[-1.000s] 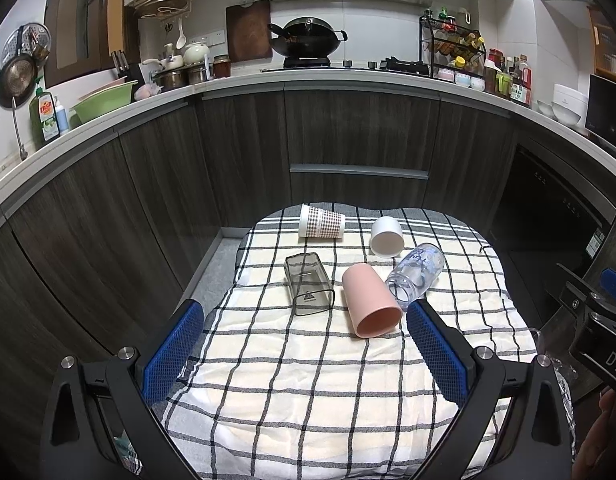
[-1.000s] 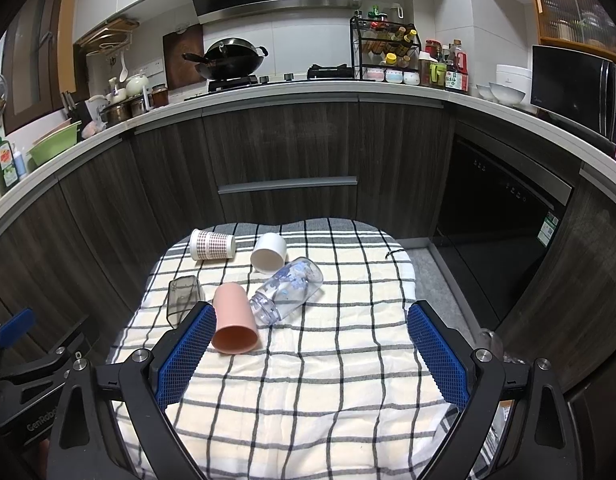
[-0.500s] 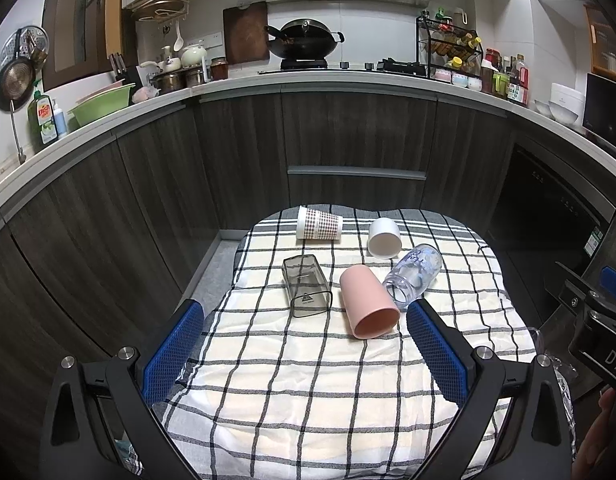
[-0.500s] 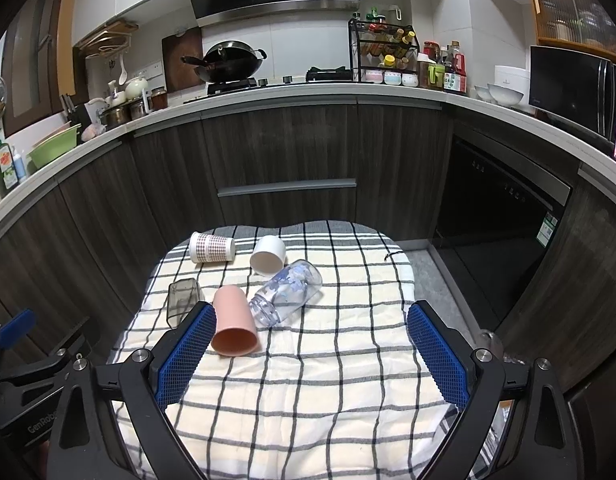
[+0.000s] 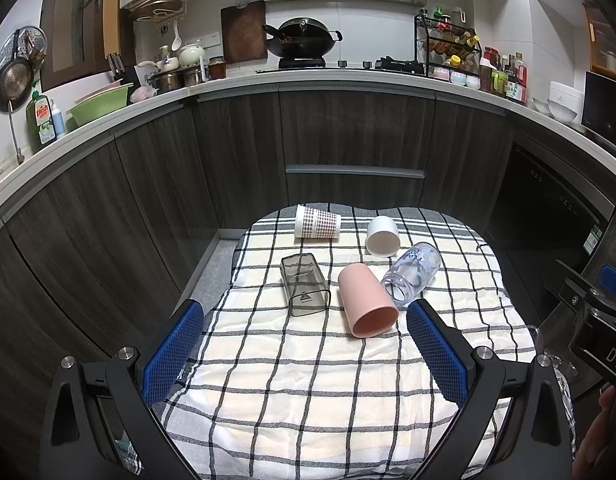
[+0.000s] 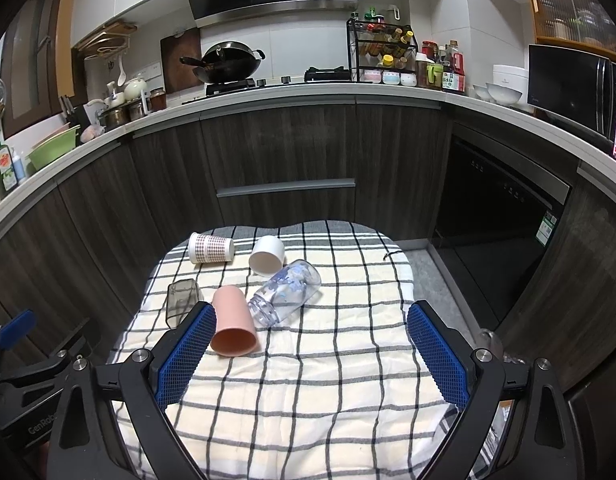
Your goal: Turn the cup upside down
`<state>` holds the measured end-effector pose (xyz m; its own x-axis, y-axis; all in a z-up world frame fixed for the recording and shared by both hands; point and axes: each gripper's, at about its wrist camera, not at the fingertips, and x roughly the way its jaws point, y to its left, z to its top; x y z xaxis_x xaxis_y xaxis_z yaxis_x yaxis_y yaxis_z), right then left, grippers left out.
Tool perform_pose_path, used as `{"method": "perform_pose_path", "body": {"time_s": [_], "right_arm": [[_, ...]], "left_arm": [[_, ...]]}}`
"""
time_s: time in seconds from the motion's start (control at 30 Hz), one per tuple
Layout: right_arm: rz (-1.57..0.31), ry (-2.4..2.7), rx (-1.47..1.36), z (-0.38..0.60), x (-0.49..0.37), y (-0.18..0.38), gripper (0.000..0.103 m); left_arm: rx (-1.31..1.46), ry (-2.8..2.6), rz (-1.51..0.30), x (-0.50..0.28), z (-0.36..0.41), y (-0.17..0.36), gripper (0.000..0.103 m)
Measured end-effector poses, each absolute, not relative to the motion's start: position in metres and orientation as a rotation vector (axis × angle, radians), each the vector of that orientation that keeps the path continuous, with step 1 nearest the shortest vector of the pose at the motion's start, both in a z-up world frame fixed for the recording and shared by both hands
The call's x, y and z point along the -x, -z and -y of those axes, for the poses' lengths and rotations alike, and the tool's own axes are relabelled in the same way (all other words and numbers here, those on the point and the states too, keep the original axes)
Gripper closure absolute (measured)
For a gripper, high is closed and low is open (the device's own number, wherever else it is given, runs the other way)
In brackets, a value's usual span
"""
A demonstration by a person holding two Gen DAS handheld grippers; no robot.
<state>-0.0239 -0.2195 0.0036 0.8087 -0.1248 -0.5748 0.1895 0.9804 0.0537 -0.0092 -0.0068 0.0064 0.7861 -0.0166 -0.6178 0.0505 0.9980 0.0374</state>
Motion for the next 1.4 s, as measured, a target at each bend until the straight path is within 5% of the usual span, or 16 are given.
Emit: {"method": "perform_pose_path", "body": {"time_s": [0.87,1.4], "right_arm": [[-0.634,0.171,-0.128,0.225,0.016,0.003,0.007],[-0.955,0.146,-0.46,0.257,-0.115,0.065,0.007]], "left_arm": [[-0.083,0.019,-0.668,-0.008,0.011,0.005,0.0],[-0.148,0.009,-0.691,-0.111,-0.004,0.016,0.0]]}}
